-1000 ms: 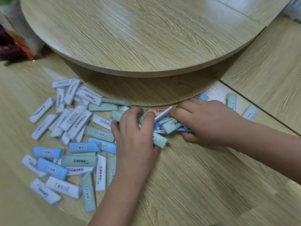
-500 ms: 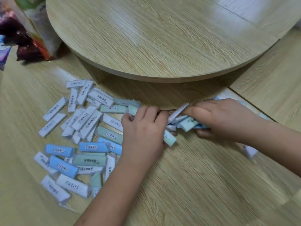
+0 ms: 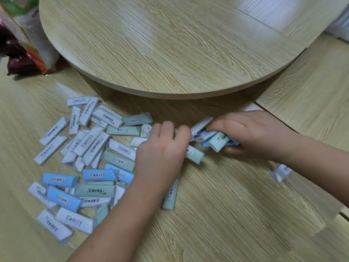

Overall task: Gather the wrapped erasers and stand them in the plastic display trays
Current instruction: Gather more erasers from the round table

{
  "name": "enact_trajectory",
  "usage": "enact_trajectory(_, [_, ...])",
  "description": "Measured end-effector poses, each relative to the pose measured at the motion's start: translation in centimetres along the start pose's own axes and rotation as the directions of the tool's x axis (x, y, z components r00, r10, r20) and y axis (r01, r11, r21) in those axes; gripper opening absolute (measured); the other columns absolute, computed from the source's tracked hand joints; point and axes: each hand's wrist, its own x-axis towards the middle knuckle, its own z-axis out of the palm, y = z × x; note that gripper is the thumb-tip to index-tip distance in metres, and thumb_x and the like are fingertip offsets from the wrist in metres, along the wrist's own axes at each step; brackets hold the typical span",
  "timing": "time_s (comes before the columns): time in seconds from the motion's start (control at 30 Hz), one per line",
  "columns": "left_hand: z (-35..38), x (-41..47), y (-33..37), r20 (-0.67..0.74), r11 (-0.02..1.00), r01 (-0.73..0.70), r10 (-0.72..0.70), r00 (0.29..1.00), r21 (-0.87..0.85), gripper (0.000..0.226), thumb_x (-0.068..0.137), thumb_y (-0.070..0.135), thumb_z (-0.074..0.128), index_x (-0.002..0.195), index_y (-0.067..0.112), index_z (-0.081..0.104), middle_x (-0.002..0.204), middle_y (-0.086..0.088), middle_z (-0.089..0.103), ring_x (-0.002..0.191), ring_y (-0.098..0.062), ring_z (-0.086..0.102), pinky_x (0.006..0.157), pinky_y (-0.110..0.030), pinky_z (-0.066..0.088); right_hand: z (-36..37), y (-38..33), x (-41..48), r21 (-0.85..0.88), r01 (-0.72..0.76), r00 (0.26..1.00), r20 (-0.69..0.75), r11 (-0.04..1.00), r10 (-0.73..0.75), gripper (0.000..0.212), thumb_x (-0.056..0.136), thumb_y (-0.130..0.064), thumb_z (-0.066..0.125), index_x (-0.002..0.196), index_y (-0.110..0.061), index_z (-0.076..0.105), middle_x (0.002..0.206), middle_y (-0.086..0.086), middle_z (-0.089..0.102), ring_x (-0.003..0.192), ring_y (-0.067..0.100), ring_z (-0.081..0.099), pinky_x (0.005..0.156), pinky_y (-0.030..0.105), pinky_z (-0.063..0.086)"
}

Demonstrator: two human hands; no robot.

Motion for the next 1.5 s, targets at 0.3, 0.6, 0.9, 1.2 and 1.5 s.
enact_trajectory(0.3, [-1.2,0.2,-1.0,-0.002,0.983,0.057,-0.058,0.998,-0.175,0.024,0.074,0.005,0.042,0.088,0.008,0.061,0.083,-0.012,0.054,0.07,-0.031,0.053,0.045,-0.024,0.023,-0.6,-2.2,-0.4,0.104,-0.233,0.968,-0.065,0.967,0.241,0.034,0.078,-0.03,0.058,0.107,-0.014,0.063,0.089,-0.001,0.069,0.078,0.009,0.057,0.069,0.012,0.035])
enact_trajectory(0.6, [-2.7,-0.7,-0.8,-0.048,0.971,0.062,-0.075,0.996,-0.23,0.019,0.076,0.0,0.056,0.092,0.006,0.064,0.092,-0.013,0.059,0.074,-0.032,0.056,0.042,-0.028,0.034,-1.8,-5.5,-1.9,0.302,-0.57,0.782,-0.087,0.764,0.617,0.03,0.068,-0.021,0.073,0.097,-0.024,0.064,0.076,-0.018,0.058,0.072,0.004,0.051,0.06,0.013,0.041])
enact_trajectory(0.9, [-5.4,-1.3,2.5,-0.045,0.954,0.05,-0.066,0.997,-0.296,0.039,0.061,-0.008,0.081,0.092,0.011,0.065,0.094,-0.007,0.059,0.074,-0.031,0.056,0.042,-0.038,0.046,-4.7,-9.1,-6.4,0.496,-0.68,0.537,-0.164,0.54,0.827,0.032,0.072,-0.008,0.08,0.091,-0.029,0.065,0.079,-0.011,0.062,0.07,0.01,0.059,0.057,0.012,0.04])
enact_trajectory(1.2, [-6.7,-0.5,12.6,-0.046,0.935,0.011,-0.03,0.998,-0.355,0.037,0.062,-0.007,0.079,0.09,0.012,0.064,0.092,-0.003,0.058,0.071,-0.028,0.055,0.041,-0.039,0.045,-10.0,-9.1,-13.9,0.678,-0.616,0.365,-0.204,0.4,0.909,0.034,0.075,-0.014,0.077,0.087,-0.041,0.059,0.072,-0.023,0.06,0.062,0.0,0.058,0.053,0.006,0.038])
enact_trajectory(1.5, [-7.4,0.5,30.2,-0.077,0.899,-0.055,0.023,0.997,-0.434,0.03,0.067,0.001,0.078,0.088,0.017,0.064,0.091,0.0,0.059,0.071,-0.028,0.056,0.044,-0.029,0.038,-16.3,-6.6,-29.5,0.669,-0.667,0.244,-0.218,0.327,0.945,0.037,0.075,-0.006,0.075,0.079,-0.039,0.057,0.067,-0.015,0.056,0.056,0.005,0.052,0.05,0.008,0.037])
